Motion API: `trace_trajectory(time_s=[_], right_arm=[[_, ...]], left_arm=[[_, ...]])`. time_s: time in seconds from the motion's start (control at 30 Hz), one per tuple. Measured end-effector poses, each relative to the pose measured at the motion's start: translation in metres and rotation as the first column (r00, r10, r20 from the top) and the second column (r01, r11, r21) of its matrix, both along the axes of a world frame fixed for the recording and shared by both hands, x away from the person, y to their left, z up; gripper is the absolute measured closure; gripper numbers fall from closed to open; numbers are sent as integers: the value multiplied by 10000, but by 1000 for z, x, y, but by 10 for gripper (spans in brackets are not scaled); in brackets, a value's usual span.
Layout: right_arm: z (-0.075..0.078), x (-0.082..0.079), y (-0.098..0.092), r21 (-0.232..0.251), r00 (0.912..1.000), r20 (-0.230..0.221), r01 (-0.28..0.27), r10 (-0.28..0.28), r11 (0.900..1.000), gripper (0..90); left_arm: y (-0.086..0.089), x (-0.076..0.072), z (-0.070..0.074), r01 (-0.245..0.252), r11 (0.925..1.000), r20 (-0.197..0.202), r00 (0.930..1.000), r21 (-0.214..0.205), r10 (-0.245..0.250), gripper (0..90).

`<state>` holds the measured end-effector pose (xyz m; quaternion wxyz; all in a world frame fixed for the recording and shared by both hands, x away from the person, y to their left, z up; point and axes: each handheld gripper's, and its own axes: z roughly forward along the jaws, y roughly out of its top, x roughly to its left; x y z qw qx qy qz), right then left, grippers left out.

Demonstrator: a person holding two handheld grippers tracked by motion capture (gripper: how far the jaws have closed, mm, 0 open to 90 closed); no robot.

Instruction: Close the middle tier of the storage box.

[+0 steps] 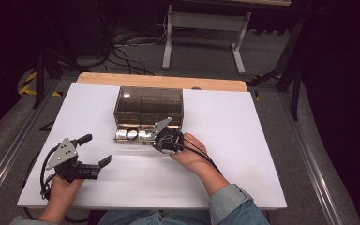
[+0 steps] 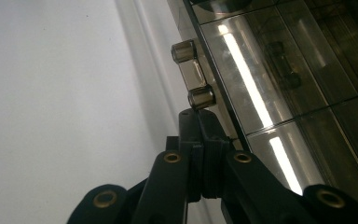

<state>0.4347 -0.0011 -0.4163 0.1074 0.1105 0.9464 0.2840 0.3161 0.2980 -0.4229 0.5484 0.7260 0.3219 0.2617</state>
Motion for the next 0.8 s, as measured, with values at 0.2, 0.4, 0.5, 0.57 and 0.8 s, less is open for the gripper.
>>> trace_trajectory(time_s=[0.2, 0.4, 0.5, 0.57, 0.8], right_arm=[[0, -1, 2, 0, 10000, 77, 52, -52, 10000, 900], [0, -2, 2, -34, 9999, 83, 86, -86, 10000, 900], [0, -2, 2, -45, 9999, 79, 89, -89, 10000, 900], [0, -2, 2, -52, 9999, 86, 90, -90, 9999, 900], [2, 0, 2, 81, 9993, 265, 250, -252, 9997, 900]], left_arm=[[0, 0, 0, 1, 10000, 30, 10000, 32, -1, 4], [0, 0, 0, 7, 10000, 34, 10000, 39, -7, 4], [0, 0, 0, 0, 10000, 14, 10000, 13, 0, 5], [0, 0, 0, 3, 10000, 17, 10000, 14, -3, 4], [0, 0, 0, 9, 10000, 19, 10000, 21, -9, 4]])
